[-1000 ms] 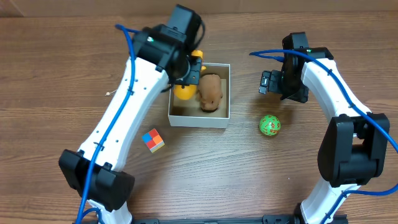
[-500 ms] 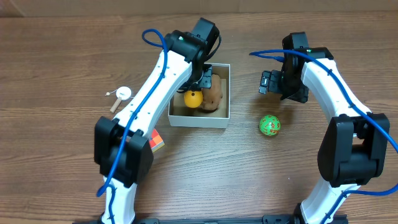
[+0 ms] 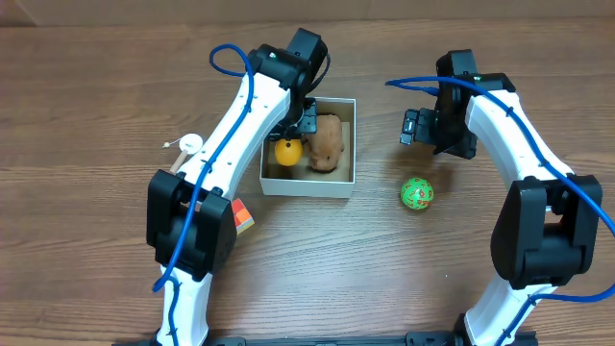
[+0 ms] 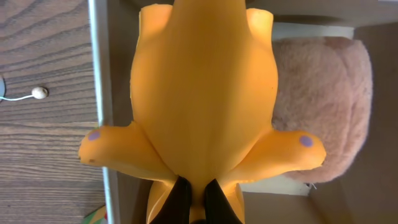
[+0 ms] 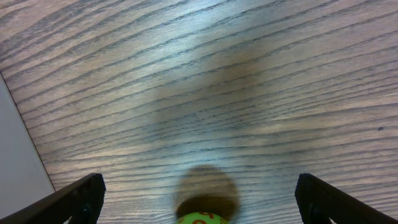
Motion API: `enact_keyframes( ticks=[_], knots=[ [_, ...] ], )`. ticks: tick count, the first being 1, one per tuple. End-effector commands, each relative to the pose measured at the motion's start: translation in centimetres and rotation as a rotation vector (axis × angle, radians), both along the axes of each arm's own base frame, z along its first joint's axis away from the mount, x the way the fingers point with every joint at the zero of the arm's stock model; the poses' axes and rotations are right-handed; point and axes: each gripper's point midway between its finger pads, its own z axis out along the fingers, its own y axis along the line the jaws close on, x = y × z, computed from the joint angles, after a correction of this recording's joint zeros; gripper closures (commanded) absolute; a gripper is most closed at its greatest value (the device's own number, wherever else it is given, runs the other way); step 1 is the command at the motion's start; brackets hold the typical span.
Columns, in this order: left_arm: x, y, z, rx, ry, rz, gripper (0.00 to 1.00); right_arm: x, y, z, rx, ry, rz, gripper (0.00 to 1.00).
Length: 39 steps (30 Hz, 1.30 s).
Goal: Pack container
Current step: 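Lower the yellow toy beside the hamster and open the left gripper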
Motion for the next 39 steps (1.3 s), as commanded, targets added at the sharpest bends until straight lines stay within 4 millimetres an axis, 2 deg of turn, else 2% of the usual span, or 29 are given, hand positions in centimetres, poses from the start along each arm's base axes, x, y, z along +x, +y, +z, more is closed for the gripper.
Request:
enact_keyframes(
  ticks=[1,6,15,19,20,22,24,25,26,29,32,34,39],
  knots=[
    [0.4,0.1,-0.2,0.011,-0.009,0.024,0.96,0.2,-0.2,0.6,-0.012,-0.021,0.003,0.0],
    [0.6,0.5,-0.6,0.036,-0.017,0.027,0.96,0.2,-0.2,0.6,-0.011,-0.021,0.003,0.0],
    [0.2,1.0,-3.8,0.047,0.003,0.03,0.96,0.2,-0.2,0.6,-0.012,-0.021,0.003,0.0],
    [0.4,1.1,-4.0,0.05,-0.003,0.027,0.96,0.2,-0.2,0.6,-0.011,-0.022,0.003,0.0],
    [0.5,1.2,-4.0,0.052,-0.005,0.028,0.93,0.2,-0.2,0.6,-0.011,-0.022,0.003,0.0],
    [0.5,1.4,-4.0,0.053,-0.004,0.033,0.68,0.2,-0.2,0.6,-0.012,-0.021,0.003,0.0],
    [0.6,1.6,-4.0,0.052,-0.003,0.038,0.66,0.2,-0.2,0.6,-0.012,-0.021,0.003,0.0],
    [0.6,1.6,-4.0,0.052,-0.004,0.038,0.64,0.2,-0.2,0.6,-0.011,-0.021,0.003,0.0],
    [0.7,1.7,-3.9,0.051,-0.006,0.04,0.55,0.2,-0.2,0.6,-0.012,-0.021,0.003,0.0],
    [1.0,1.8,-3.7,0.049,-0.013,0.033,0.51,0.2,-0.2,0.6,-0.011,-0.021,0.003,0.0],
    [1.8,1.9,-2.3,0.038,-0.041,0.029,0.5,0.2,-0.2,0.6,-0.012,-0.021,0.003,0.0],
    [2.5,1.8,-0.3,0.019,-0.081,0.028,0.49,0.2,-0.2,0.6,-0.011,-0.021,0.003,0.0],
    [3.1,1.8,7.6,-0.021,-0.201,0.016,0.42,0.2,-0.2,0.6,-0.011,-0.021,0.003,0.0]
  ],
)
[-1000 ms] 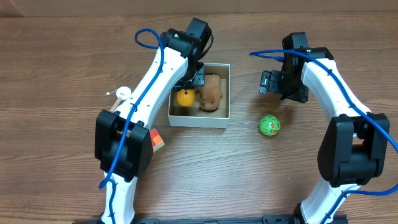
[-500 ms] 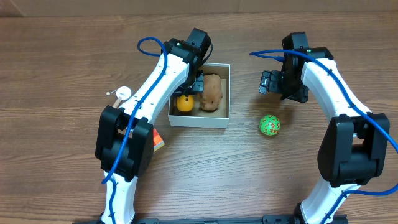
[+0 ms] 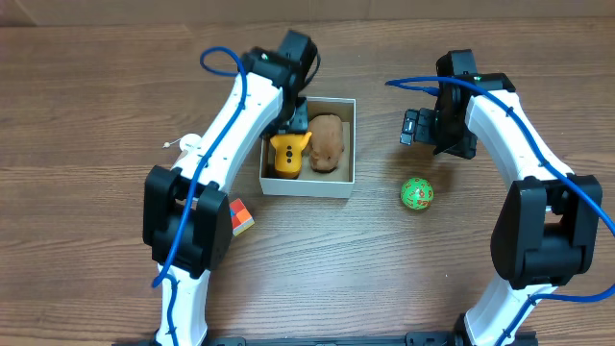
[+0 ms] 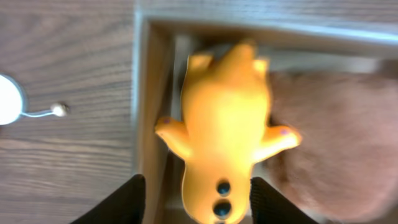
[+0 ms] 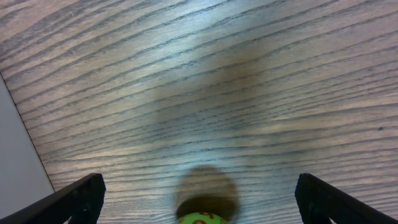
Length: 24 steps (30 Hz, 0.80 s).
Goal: Pack container
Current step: 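Lower the yellow toy beside the hamster and open the left gripper, then move the left gripper down to the colored cube and grasp it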
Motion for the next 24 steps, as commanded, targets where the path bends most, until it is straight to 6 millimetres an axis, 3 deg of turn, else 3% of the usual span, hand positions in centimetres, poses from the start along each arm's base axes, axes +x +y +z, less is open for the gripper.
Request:
enact_keyframes(
  ticks=[1,5,10,12,18,24],
  knots=[
    [1.0,0.6,8.7,-0.031,-0.169,-0.009,0.4,0.2,-0.2,0.6,-0.012,-0.021,0.003,0.0],
    [-0.9,3.9,13.7,0.03,-0.227,0.02,0.29,0.2,-0.2,0.6,-0.011,-0.022,0.003,0.0],
    [-5.2,7.8,15.9,0.086,-0.158,0.059,0.29,0.2,-0.2,0.6,-0.012,-0.021,0.003,0.0],
    [-6.2,8.2,16.0,0.099,-0.132,0.038,0.3,0.2,-0.2,0.6,-0.012,-0.022,0.003,0.0],
    [-9.7,6.3,15.6,0.074,-0.08,-0.079,0.3,0.2,-0.2,0.6,-0.012,-0.021,0.003,0.0],
    [-13.2,6.1,12.0,0.109,-0.001,-0.128,0.28,0.2,-0.2,0.6,-0.011,-0.022,0.003,0.0]
  ],
)
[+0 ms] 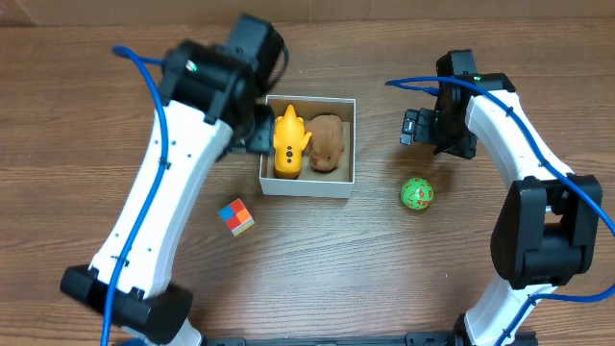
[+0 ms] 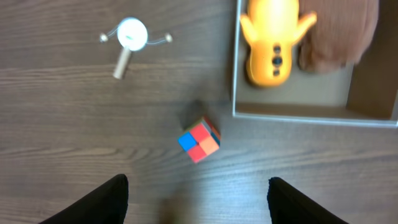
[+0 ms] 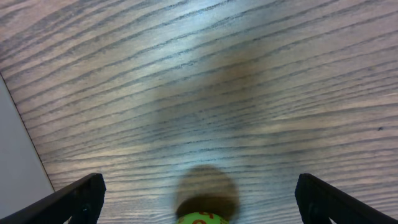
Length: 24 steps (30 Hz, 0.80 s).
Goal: Pack container
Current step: 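Move the left gripper down to the colored cube and grasp it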
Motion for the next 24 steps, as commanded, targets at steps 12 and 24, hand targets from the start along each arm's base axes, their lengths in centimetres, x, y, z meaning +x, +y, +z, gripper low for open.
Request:
enact_keyframes(
  ticks=[12,24],
  knots=[
    [-7.1,-1.4,-16.4,-0.119,0.165,-0.307,0.24,0.2,-0.2,0.6,-0.011,-0.02,0.002,0.0],
    [-5.9,2.2,-18.6,-0.006,0.133,-0.302,0.24,0.2,-0.2,0.6,-0.011,-0.02,0.002,0.0]
  ],
)
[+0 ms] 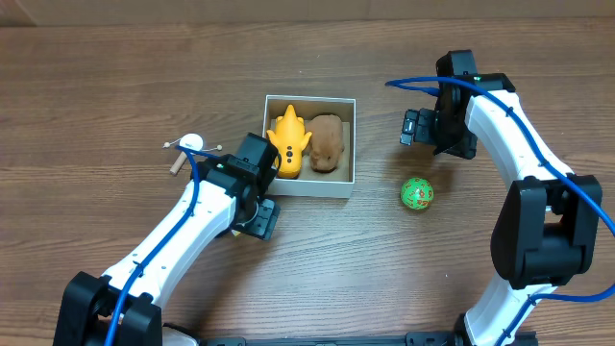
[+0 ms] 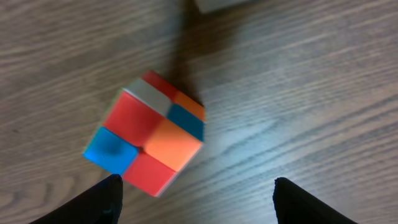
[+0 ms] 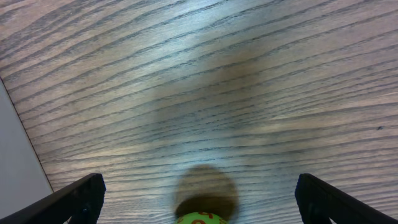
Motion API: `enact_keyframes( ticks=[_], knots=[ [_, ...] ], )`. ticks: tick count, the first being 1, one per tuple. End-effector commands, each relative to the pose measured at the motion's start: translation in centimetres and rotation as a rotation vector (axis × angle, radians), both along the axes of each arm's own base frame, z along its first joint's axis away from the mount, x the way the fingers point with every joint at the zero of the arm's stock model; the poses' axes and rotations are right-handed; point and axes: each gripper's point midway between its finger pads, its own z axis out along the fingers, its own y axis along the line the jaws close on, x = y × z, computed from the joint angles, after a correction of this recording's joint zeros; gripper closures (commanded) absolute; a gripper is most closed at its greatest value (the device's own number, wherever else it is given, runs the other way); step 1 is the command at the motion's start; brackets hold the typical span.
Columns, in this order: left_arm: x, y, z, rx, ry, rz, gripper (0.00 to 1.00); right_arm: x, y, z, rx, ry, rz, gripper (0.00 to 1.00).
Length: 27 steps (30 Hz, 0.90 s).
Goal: Pack container
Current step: 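Move the left gripper down to the colored cube and grasp it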
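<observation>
A white box (image 1: pixel 346 146) on the wood table holds a yellow toy (image 1: pixel 285 144) and a brown plush (image 1: pixel 327 142) side by side. My left gripper (image 1: pixel 252 219) hangs open just left of and below the box, right over a small multicoloured cube (image 2: pixel 146 137), which the arm hides in the overhead view. The cube lies on the table between and ahead of the left fingers (image 2: pixel 102 200). My right gripper (image 1: pixel 411 128) stands open to the right of the box. A green ball (image 1: pixel 417 193) lies below it, its top edge (image 3: pixel 198 218) showing between the right fingers.
A white round thing on a stick with a beaded cord (image 1: pixel 188 147) lies left of the box. The box's wall (image 3: pixel 15 168) shows at the left edge of the right wrist view.
My left arm has come down from high over the box's left side to low over the cube, still open. The toys, the ball and the right arm have not moved.
The left gripper held the yellow toy inside the box beside the brown plush. Then it was open with the toy lying in the box. Then it stood high with the cube in its view, and now low over the cube. The right gripper stayed open throughout.
</observation>
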Motion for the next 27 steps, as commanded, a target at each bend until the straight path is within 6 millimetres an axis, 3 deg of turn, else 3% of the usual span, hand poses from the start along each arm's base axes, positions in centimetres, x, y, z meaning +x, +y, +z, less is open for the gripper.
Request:
enact_keyframes(
  ticks=[1,7,10,14,20,27],
  knots=[
    [0.8,1.4,0.6,0.028,-0.041,-0.039,0.23,0.3,-0.2,0.6,-0.009,-0.023,0.003,0.0],
    [1.5,2.6,0.7,0.04,-0.046,-0.141,0.22,0.3,-0.2,0.6,-0.009,-0.023,0.003,0.0],
    [1.6,2.6,0.7,0.04,-0.046,-0.203,0.13,0.3,-0.2,0.6,-0.009,-0.023,0.003,0.0],
    [2.5,2.1,0.8,0.038,-0.081,-0.348,0.08,0.3,-0.2,0.6,-0.009,-0.023,0.003,0.0],
    [1.7,0.5,0.4,-0.045,-0.06,-0.497,0.07,0.3,-0.2,0.6,-0.009,-0.023,0.003,0.0],
    [0.5,1.0,-1.9,-0.035,-0.016,-0.516,0.06,0.3,-0.2,0.6,-0.009,-0.023,0.003,0.0]
  ],
)
